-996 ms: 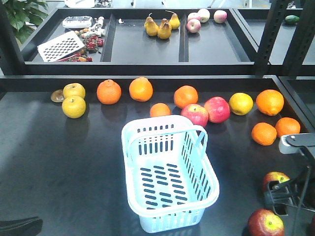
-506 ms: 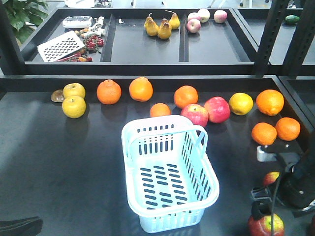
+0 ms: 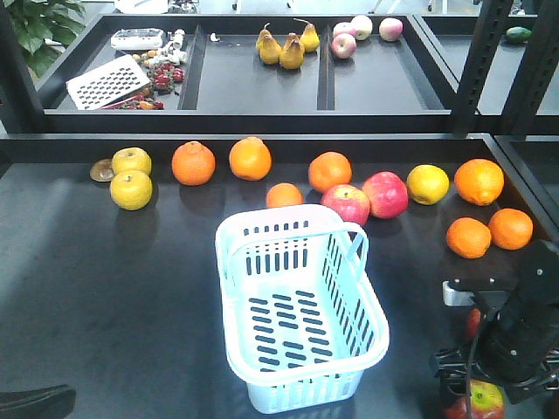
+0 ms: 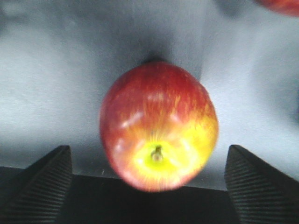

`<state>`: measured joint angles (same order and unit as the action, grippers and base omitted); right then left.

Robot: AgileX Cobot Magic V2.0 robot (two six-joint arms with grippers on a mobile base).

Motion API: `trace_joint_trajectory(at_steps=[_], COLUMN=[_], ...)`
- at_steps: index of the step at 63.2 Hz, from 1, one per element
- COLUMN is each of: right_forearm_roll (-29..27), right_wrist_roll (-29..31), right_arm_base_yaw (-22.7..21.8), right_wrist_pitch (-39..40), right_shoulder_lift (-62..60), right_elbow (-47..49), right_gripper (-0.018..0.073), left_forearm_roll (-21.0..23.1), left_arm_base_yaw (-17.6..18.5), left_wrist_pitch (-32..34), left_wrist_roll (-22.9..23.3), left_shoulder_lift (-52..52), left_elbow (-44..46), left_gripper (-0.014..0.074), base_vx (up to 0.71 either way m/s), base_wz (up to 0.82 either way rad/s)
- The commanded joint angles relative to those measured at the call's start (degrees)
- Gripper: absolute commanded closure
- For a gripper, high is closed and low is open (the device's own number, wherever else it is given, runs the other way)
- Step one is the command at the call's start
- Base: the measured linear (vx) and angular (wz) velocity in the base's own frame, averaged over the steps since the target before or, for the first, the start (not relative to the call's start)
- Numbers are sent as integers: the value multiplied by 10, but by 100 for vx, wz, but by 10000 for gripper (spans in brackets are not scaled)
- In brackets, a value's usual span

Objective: Pick three apples into basket with both arms
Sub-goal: 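Lower the right gripper and close it on a red apple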

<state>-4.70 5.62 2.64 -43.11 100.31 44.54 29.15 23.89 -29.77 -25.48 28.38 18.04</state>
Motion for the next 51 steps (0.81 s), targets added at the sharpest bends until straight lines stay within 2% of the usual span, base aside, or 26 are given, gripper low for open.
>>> trace_joint_trajectory(at_steps=[1,20,29,36,51], right_forearm_roll=[4,4,3,3,-1], right_wrist_roll=[3,5,6,6,6], right_arm_base_yaw=[-3,-3,-3,-3,-3], right_wrist_pitch=[12,20,14,3,-1], right_shoulder_lift=[-6,26,26,14,-107], right_elbow=[14,14,14,14,14], right_gripper=[-56,-24,50,175,553], left_forearm_roll=[16,16,16,16,16], left_arm_base_yaw=[-1,-1,-1,-1,-1], left_wrist_pitch=[31,31,31,31,31], left_wrist_roll=[5,5,5,5,5], left_shoulder_lift=[-1,-1,-1,-1,-1], left_elbow=[14,14,14,14,14], left_gripper=[603,603,603,603,603], base_vx=[0,0,0,0,0], base_wz=[0,0,0,0,0])
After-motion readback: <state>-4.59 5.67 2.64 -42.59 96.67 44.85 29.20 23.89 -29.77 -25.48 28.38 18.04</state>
